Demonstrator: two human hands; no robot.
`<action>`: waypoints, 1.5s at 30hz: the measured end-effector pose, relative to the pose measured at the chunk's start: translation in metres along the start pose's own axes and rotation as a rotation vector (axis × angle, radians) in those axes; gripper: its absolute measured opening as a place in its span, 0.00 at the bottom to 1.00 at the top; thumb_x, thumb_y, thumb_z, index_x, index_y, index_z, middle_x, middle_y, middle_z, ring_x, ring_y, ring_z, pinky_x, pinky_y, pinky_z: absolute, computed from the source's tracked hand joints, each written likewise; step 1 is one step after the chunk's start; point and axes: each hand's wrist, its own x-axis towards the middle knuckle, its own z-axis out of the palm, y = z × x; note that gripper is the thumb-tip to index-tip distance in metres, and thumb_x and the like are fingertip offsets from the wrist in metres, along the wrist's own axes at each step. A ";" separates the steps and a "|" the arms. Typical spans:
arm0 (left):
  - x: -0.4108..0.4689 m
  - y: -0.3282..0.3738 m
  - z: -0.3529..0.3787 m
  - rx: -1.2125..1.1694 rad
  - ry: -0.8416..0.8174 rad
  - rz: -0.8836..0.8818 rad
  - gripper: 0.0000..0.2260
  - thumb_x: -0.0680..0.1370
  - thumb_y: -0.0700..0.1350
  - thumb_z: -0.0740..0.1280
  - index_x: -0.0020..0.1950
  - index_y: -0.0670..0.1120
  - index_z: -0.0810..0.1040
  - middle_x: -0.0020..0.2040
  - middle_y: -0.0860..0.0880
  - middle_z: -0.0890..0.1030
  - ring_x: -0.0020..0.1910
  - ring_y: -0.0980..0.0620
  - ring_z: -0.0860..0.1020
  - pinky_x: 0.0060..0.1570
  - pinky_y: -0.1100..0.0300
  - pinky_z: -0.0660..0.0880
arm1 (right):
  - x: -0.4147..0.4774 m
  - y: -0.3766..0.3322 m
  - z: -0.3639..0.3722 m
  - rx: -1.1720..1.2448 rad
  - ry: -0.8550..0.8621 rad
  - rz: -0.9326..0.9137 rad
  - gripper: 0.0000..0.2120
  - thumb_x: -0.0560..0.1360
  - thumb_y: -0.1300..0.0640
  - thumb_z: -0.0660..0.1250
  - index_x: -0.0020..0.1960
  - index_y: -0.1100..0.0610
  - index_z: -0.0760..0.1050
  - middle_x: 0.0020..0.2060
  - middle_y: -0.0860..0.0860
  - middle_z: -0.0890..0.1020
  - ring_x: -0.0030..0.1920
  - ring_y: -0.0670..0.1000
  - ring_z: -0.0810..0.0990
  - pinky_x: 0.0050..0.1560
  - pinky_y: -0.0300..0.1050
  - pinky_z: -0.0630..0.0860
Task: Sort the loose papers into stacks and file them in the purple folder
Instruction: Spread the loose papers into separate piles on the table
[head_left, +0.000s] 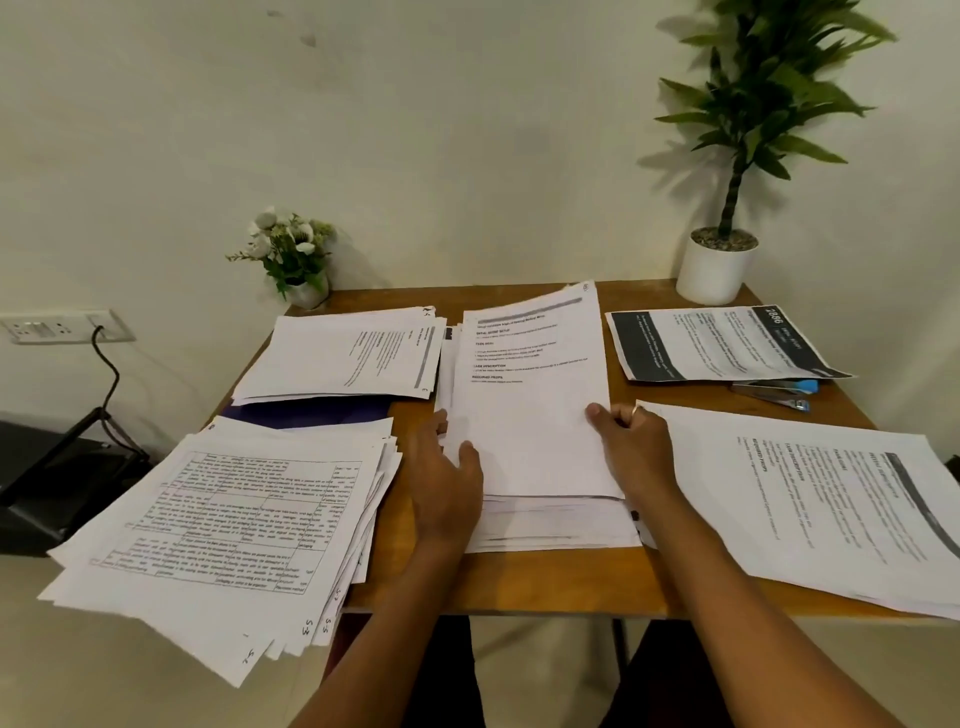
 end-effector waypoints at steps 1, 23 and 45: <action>0.000 -0.001 0.000 -0.003 0.000 0.007 0.20 0.80 0.41 0.69 0.71 0.49 0.70 0.67 0.51 0.75 0.65 0.52 0.74 0.62 0.59 0.74 | -0.001 0.000 -0.001 0.011 0.008 -0.001 0.14 0.79 0.48 0.69 0.44 0.59 0.80 0.38 0.54 0.82 0.39 0.50 0.79 0.37 0.36 0.72; -0.006 0.002 -0.005 -0.012 -0.028 0.106 0.11 0.83 0.47 0.63 0.64 0.44 0.77 0.59 0.48 0.81 0.59 0.50 0.80 0.54 0.63 0.79 | -0.004 -0.003 -0.008 0.456 0.090 -0.072 0.30 0.75 0.62 0.75 0.73 0.51 0.69 0.65 0.47 0.77 0.63 0.46 0.77 0.53 0.34 0.77; -0.009 0.006 -0.007 -0.076 -0.020 0.073 0.13 0.83 0.49 0.63 0.65 0.46 0.76 0.60 0.49 0.80 0.59 0.51 0.78 0.58 0.58 0.79 | 0.001 -0.010 -0.018 0.526 0.009 -0.020 0.14 0.77 0.57 0.73 0.63 0.52 0.80 0.56 0.47 0.86 0.57 0.48 0.84 0.52 0.44 0.82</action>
